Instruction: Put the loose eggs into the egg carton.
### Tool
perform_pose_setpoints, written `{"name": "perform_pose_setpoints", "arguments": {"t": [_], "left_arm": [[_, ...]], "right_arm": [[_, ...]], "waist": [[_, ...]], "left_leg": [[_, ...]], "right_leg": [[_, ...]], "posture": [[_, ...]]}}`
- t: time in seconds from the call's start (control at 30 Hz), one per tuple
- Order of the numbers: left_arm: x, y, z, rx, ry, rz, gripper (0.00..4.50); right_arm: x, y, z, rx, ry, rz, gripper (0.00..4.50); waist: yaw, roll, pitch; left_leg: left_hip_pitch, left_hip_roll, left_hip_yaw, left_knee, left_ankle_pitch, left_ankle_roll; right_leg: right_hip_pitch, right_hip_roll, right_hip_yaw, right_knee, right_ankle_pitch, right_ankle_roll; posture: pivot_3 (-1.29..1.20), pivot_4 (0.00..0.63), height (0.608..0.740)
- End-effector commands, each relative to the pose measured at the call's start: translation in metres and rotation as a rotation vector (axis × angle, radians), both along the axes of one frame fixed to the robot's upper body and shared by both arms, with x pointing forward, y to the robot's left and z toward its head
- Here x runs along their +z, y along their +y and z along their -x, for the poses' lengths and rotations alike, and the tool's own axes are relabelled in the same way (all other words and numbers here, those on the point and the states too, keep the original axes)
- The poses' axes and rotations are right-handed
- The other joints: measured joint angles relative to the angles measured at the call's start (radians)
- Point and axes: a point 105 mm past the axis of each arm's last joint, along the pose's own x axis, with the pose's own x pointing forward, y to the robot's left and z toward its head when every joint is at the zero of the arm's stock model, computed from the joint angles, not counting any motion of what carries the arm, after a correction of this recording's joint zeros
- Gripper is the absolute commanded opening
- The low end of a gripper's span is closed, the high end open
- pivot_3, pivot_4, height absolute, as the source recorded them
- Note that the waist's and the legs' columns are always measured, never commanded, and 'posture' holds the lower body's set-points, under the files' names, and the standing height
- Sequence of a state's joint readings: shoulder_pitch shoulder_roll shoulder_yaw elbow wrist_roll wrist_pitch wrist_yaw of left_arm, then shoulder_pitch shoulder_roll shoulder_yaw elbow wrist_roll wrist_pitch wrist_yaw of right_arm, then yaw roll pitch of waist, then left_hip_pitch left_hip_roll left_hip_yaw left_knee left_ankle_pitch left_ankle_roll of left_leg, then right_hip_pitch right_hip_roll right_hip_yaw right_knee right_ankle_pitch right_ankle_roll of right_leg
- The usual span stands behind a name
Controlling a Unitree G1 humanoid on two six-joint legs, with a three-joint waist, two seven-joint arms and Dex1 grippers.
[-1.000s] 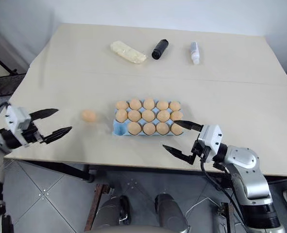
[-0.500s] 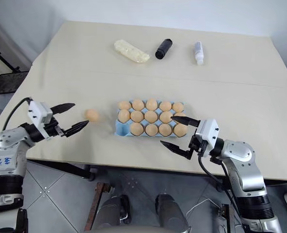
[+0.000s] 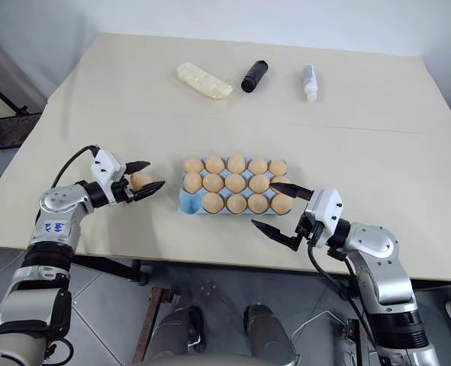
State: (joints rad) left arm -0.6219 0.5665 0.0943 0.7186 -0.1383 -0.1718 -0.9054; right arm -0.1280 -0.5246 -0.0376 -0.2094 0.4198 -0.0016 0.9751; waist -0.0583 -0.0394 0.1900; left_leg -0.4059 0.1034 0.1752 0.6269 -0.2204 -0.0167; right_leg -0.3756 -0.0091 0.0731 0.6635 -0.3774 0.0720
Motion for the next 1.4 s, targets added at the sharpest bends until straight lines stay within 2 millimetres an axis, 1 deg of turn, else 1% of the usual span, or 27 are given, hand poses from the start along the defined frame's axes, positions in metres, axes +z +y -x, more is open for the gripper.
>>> {"name": "perform_pose_setpoints", "arguments": {"t": [0.03,0.1,0.13,0.2,0.23,0.3,0.37,0.43,0.57,0.73,0.8,0.83,0.9,0.97,1.07,1.17,1.27,1.33,1.4], "left_arm": [[0.017,-0.007,0.002,-0.064,-0.045,-0.002,2.38],[0.031,-0.025,0.006,-0.155,-0.068,0.025,2.38],[0.042,-0.04,0.009,-0.223,-0.089,0.034,2.38],[0.053,-0.059,0.015,-0.306,-0.107,0.048,2.38],[0.056,-0.069,0.019,-0.354,-0.1,0.051,2.38],[0.058,-0.081,0.027,-0.418,-0.093,0.052,2.38],[0.052,-0.094,0.037,-0.496,-0.071,0.037,2.38],[0.046,-0.102,0.039,-0.525,-0.045,0.03,2.38],[0.041,-0.107,0.042,-0.559,-0.027,0.022,2.38],[0.037,-0.108,0.045,-0.578,-0.02,0.016,2.38],[0.038,-0.104,0.044,-0.566,-0.028,0.025,3.07],[0.038,-0.101,0.045,-0.566,-0.029,0.023,3.32],[0.039,-0.098,0.045,-0.562,-0.045,0.011,3.98],[0.041,-0.084,0.044,-0.526,-0.073,-0.01,4.48],[0.045,-0.059,0.042,-0.444,-0.088,-0.019,4.48],[0.046,-0.032,0.045,-0.367,-0.092,-0.042,4.48],[0.043,-0.005,0.049,-0.272,-0.074,-0.041,4.48],[0.037,0.011,0.052,-0.21,-0.052,-0.039,4.48],[0.03,0.019,0.054,-0.164,-0.03,-0.045,4.48]], "right_arm": [[0.009,0.001,0.005,-0.002,-0.051,-0.011,4.5],[0.01,-0.001,0.005,-0.013,-0.052,-0.012,4.5],[0.01,-0.002,0.006,-0.017,-0.05,-0.011,4.5],[0.009,-0.003,0.008,-0.022,-0.048,-0.01,4.5],[0.008,-0.003,0.009,-0.025,-0.045,-0.008,4.5],[0.008,-0.004,0.01,-0.031,-0.044,-0.01,4.5],[0.01,-0.005,0.012,-0.041,-0.046,-0.018,4.5],[0.011,-0.006,0.014,-0.051,-0.047,-0.019,4.5],[0.01,-0.005,0.017,-0.064,-0.045,-0.023,4.5],[0.01,-0.005,0.02,-0.077,-0.043,-0.026,4.5],[0.009,-0.005,0.02,-0.079,-0.042,-0.025,4.5],[0.009,-0.005,0.02,-0.08,-0.04,-0.025,4.5],[0.008,-0.005,0.02,-0.079,-0.037,-0.024,4.5],[0.007,-0.005,0.019,-0.076,-0.034,-0.024,4.5],[0.006,-0.007,0.017,-0.069,-0.027,-0.019,4.5],[0.003,-0.01,0.015,-0.067,-0.018,-0.007,4.5],[0.002,-0.016,0.01,-0.08,-0.01,0.0,4.5],[0.0,-0.02,0.006,-0.088,-0.006,0.005,4.5],[-0.001,-0.023,0.003,-0.093,-0.004,0.007,4.5]], "waist": [[0.001,0.0,0.0],[0.002,0.0,0.0],[0.002,0.0,0.0],[0.006,0.0,0.0],[0.008,0.0,0.0],[0.008,0.0,0.0],[0.005,0.0,0.0],[0.0,0.0,0.0],[-0.002,0.0,0.0],[0.001,0.0,0.0],[0.002,0.0,0.0],[0.001,0.0,0.0],[0.001,0.0,0.0],[-0.001,0.0,0.0],[-0.004,0.0,0.0],[-0.004,0.0,0.0],[-0.003,0.0,0.0],[-0.002,0.0,0.0],[-0.002,0.0,0.0]], "left_leg": [[0.0,0.0,0.0,0.0,0.0,0.0],[0.0,0.0,0.0,0.001,0.0,0.0],[0.0,0.0,0.0,0.001,0.0,0.0],[-0.001,0.0,0.0,0.001,0.0,0.0],[-0.001,0.0,-0.001,0.001,0.0,0.0],[-0.001,-0.001,-0.001,0.001,0.0,0.0],[-0.001,-0.002,-0.001,0.001,0.0,0.0],[0.0,-0.002,0.0,0.001,0.0,0.0],[0.0,-0.002,-0.001,0.002,0.001,-0.001],[0.0,-0.001,-0.002,0.002,0.001,0.0],[0.0,-0.002,-0.002,0.002,0.001,0.0],[0.0,-0.002,-0.002,0.002,0.001,0.0],[0.0,-0.002,-0.002,0.002,0.001,0.0],[0.0,-0.001,-0.001,0.002,0.001,0.0],[0.0,0.0,-0.002,0.001,0.001,0.0],[0.0,0.0,-0.002,0.001,0.001,0.0],[0.0,0.0,-0.001,0.001,0.001,0.0],[0.0,0.0,-0.001,0.001,0.0,0.001],[0.0,0.0,-0.001,0.001,0.0,0.001]], "right_leg": [[0.0,0.0,0.0,0.0,0.0,0.0],[0.0,0.0,0.0,0.0,0.0,0.0],[0.0,0.0,0.0,0.0,0.0,0.0],[0.001,-0.001,-0.001,0.0,0.0,0.0],[0.001,-0.001,-0.001,0.0,0.0,0.0],[0.001,-0.001,-0.001,0.0,0.0,0.0],[0.001,-0.001,-0.001,0.0,0.0,0.0],[0.001,0.001,0.0,0.0,0.0,0.001],[0.001,0.002,0.001,0.002,0.0,0.0],[0.001,0.0,0.007,0.003,0.0,0.0],[0.001,-0.001,0.009,0.002,0.0,0.001],[0.001,-0.001,0.009,0.002,0.0,0.001],[0.001,-0.001,0.009,0.002,0.0,0.001],[0.001,0.0,0.009,0.002,0.0,0.001],[0.001,0.001,0.01,0.002,0.0,0.0],[0.001,0.001,0.01,0.002,0.0,0.0],[0.001,-0.001,0.01,0.001,0.0,0.0],[0.001,-0.001,0.009,0.0,0.0,0.0],[0.001,-0.001,0.009,0.0,0.0,0.0]], "posture": [[0.0,0.15,0.74],[0.0,0.15,0.74],[0.0,0.15,0.74],[0.0,0.15,0.74],[0.0,0.15,0.74],[0.0,0.15,0.74],[0.0,0.15,0.74],[0.0,0.15,0.74],[0.0,0.15,0.74],[0.0,0.15,0.74],[0.0,0.15,0.74],[0.0,0.15,0.74],[0.0,0.15,0.74],[0.0,0.15,0.74],[0.0,0.15,0.74],[0.0,0.15,0.74],[0.0,0.15,0.74],[0.0,0.15,0.74],[0.0,0.15,0.74]]}}
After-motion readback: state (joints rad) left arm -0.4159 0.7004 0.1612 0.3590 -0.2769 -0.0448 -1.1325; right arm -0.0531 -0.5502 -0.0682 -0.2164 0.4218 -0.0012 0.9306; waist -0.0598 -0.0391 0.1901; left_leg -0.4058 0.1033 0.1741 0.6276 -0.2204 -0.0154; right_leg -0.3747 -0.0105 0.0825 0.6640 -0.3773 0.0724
